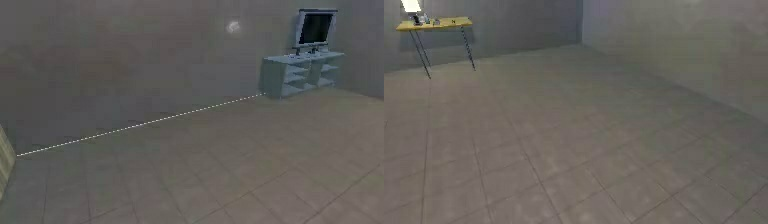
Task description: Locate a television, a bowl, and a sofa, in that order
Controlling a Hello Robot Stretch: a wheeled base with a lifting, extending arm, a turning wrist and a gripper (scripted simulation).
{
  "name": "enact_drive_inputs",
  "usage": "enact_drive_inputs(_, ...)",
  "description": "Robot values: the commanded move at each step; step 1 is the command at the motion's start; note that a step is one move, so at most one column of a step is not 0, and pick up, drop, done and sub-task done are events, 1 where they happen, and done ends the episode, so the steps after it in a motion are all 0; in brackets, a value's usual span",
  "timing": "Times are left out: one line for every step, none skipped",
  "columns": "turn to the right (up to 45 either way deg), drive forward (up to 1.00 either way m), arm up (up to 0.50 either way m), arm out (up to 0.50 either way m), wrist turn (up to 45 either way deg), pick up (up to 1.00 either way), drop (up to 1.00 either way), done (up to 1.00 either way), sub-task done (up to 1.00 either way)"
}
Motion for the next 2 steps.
enact_drive_inputs(30.0, 0.00, 0.00, 0.00, 0.0, 0.00, 0.00, 0.00, 0.00)
enact_drive_inputs(0.0, 1.00, 0.00, 0.00, 0.0, 0.00, 0.00, 0.00, 0.00)
